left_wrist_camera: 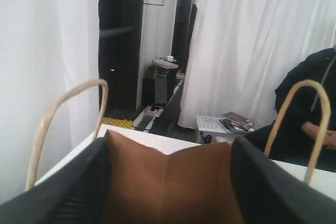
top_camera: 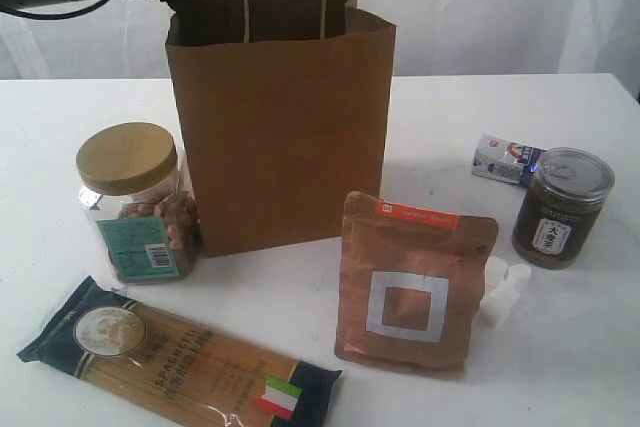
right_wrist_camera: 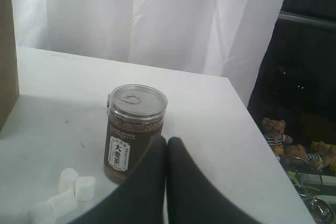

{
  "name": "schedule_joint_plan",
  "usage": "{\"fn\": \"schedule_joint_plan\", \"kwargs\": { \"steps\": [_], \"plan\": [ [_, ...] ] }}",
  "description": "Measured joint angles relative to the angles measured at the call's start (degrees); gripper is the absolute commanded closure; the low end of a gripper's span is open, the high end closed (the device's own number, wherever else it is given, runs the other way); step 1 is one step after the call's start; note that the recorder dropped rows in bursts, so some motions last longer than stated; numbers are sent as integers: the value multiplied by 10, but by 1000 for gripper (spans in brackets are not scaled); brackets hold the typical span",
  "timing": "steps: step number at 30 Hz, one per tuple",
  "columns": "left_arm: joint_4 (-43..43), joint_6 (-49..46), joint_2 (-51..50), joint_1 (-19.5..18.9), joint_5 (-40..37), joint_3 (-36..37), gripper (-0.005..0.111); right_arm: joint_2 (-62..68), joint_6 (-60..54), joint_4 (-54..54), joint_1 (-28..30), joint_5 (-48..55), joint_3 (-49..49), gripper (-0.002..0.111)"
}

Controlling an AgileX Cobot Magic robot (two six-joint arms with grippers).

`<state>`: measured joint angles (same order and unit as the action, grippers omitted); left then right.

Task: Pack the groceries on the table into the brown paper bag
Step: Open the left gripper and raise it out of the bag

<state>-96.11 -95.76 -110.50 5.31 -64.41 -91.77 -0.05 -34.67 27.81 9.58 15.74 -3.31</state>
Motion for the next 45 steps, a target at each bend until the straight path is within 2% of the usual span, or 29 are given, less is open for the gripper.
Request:
{"fn": "schedule_joint_plan", "kwargs": {
  "steps": [1,3,6,9,12,14,17,19,21,24,27,30,32,33,34,35,38,39,40,42,45],
  "plan": [
    [0,-4,9,-7,0,0,47,0,0,0,0,0,0,108],
    [0,-11,30,-24,0,0,58,0,0,0,0,0,0,108],
    [0,-13,63,-62,0,0,92,0,0,0,0,0,0,108],
    [5,-13,92,-99,0,0,107,0,0,0,0,0,0,108],
    [52,-13,112,-130,0,0,107,0,0,0,0,0,0,108],
    [146,6,126,-153,0,0,107,0,0,0,0,0,0,108],
    [244,37,127,-159,0,0,107,0,0,0,0,0,0,108],
    [348,88,128,-159,0,3,107,0,0,0,0,0,0,108],
    [390,122,130,-160,0,18,107,0,0,0,0,0,0,108],
    [413,143,144,-181,0,71,107,0,0,0,0,0,0,108],
    [396,138,169,-228,0,186,107,0,0,0,0,0,0,108],
    [324,50,182,-250,6,265,107,0,0,0,0,0,0,108],
    [314,-13,184,-250,17,293,97,0,0,0,0,0,0,108],
    [314,-32,184,-250,24,305,84,0,0,0,0,0,0,108],
    [315,-68,184,-250,44,327,66,0,0,0,0,0,0,108],
    [304,-109,181,-250,56,352,57,0,0,0,0,0,0,108],
    [247,-150,165,-250,63,383,21,0,0,0,0,0,0,108],
    [211,-161,157,-250,70,393,5,0,0,0,0,0,0,108],
    [155,-164,145,-250,79,409,1,0,0,0,0,0,0,108],
    [89,-164,134,-251,85,419,1,0,0,0,0,0,0,108],
    [76,-164,132,-251,87,420,1,0,0,0,0,0,0,108]
  ]
}}
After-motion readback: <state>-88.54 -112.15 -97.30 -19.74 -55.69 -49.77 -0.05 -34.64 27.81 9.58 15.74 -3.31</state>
